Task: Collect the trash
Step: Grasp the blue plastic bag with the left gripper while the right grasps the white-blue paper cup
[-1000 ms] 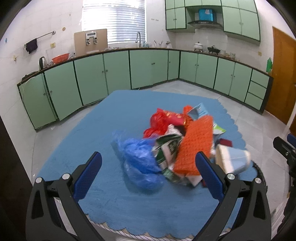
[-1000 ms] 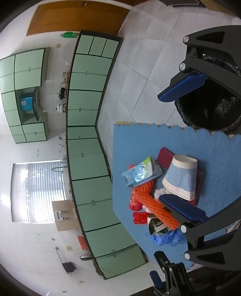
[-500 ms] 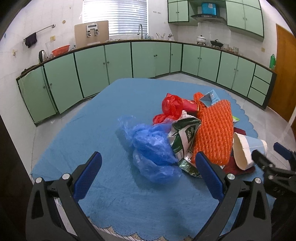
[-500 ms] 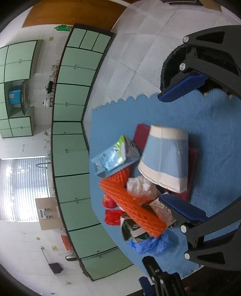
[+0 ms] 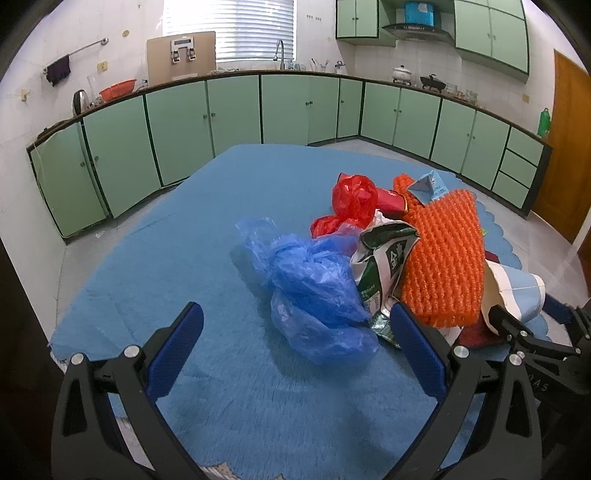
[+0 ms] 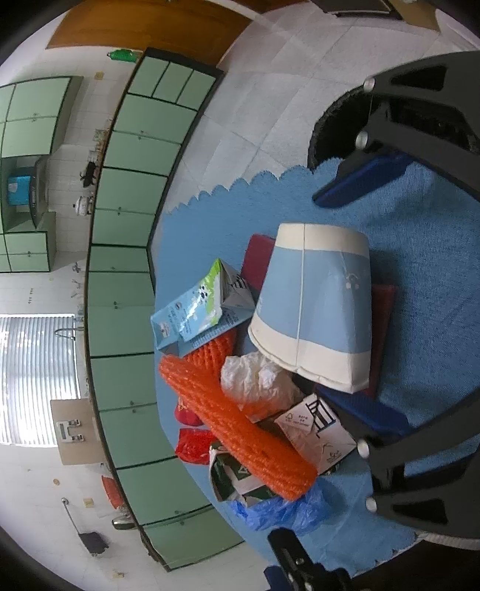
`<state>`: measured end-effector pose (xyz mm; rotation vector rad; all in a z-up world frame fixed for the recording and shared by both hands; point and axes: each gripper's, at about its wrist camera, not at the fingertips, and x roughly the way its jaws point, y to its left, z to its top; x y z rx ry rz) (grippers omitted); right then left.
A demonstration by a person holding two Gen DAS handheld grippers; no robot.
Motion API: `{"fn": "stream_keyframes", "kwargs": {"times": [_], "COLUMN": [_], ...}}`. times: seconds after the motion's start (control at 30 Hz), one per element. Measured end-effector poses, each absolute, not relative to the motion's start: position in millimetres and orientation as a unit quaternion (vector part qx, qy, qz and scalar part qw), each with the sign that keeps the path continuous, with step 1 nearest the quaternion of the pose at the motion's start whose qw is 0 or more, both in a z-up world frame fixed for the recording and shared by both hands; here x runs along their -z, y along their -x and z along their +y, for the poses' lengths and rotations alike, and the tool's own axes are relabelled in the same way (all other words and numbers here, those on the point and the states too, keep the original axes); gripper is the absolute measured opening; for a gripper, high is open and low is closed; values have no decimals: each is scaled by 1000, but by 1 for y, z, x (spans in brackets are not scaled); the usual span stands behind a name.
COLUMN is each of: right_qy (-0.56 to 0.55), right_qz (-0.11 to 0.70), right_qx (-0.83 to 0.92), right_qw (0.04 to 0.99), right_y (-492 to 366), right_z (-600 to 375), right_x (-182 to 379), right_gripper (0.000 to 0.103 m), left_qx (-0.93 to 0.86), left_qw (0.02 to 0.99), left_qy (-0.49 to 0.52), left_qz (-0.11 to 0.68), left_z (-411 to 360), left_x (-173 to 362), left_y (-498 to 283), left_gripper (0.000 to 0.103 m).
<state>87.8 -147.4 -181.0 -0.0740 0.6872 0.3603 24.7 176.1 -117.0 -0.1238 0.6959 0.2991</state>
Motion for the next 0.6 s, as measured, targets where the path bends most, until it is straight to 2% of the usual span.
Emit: {"fn": "stream_keyframes", "kwargs": {"times": [0.03,0.33,0.37,0.43,0.53,0.6], "right_qy": [32,25,23,20,16,16], "right_qz": [340,324,323,324,324,324], "right_qx": [-182,-190,-190,-190,-190,-189], "right_qw": [922,927,927,927,927,927], "right_y": [-90,-86,-87,-86,-88,-88], "right_z": [-148,-159,-161,-164,-166,-167], "right_x": [183,174,173,172,170,169], "right_gripper": [74,74,74,74,74,74], "left_qx": [-146,-143,-140,-132,-108,-94], "left_qw": [927,925,924,920,915,914], "left_qy": [60,64,67,75,97,104], "left_qz": [340,346,351,361,377,381], "left_z": [177,181,181,183,185,184], "left_x": [118,129,132,137,146,150], "left_y": [-27,-47,-49,-52,-52,-51], "left_gripper": [98,97,91,71,57,39]}}
